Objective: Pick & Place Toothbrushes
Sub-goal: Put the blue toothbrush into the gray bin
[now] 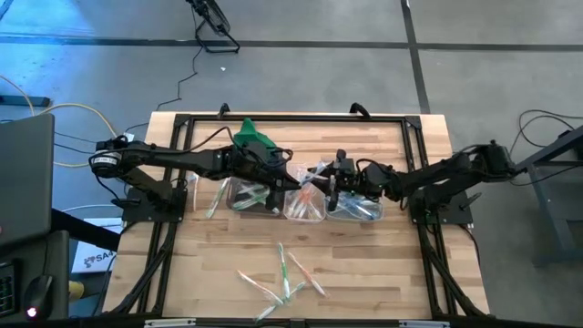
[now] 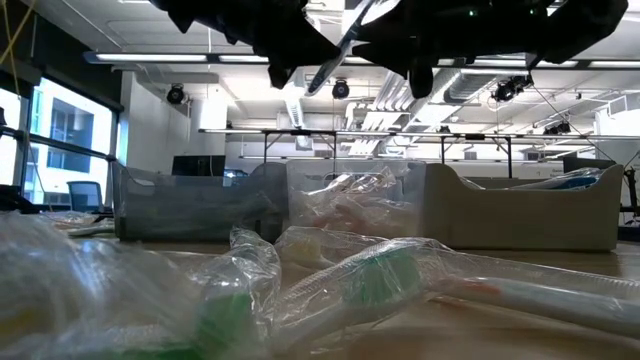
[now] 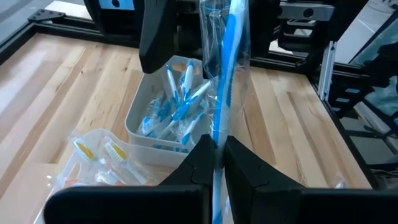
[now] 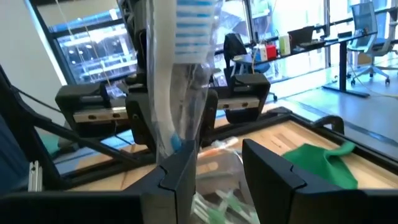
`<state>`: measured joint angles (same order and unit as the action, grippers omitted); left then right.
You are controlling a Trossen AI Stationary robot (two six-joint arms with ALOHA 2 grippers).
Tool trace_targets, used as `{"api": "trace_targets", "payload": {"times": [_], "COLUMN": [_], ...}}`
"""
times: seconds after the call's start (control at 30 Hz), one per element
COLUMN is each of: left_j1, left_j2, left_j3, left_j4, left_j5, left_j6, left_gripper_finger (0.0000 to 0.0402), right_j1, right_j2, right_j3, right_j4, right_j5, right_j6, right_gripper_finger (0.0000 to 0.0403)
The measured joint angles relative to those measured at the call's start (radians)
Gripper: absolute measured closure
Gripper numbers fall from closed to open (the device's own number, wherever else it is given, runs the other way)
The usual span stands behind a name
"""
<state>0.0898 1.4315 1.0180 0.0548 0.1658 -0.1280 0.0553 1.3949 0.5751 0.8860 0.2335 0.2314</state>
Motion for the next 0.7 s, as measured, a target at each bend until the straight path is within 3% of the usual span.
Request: {"api": "trace_targets", "payload": {"times": [0.2,0.53,0.7], "left_j1": [0.001,0.002,0.002], "left_j2": [0.001,0.001,0.001], "left_j3": [0.000,0.000,0.000], "left_j4": [-0.005,-0.005,-0.004], "left_j5": [-0.007,-0.015,-0.014], "left_j6": [0.000,-0.002,-0.001], "left_gripper_finger": [0.0390,0.0390,0.0390], "right_j1": [0.003,0.057,0.067], "right_j2": [-0.053,-0.248,-0.266], "right_j3": [0.000,0.000,0.000], "right_j4": [-0.109,-0.436,-0.444], "right_j5": [-0.005,-0.031,-0.083], "right_j6": [-0.011,-0.026,-0.023], "right_gripper_finger": [0.0279,0.0278,0.0278]}}
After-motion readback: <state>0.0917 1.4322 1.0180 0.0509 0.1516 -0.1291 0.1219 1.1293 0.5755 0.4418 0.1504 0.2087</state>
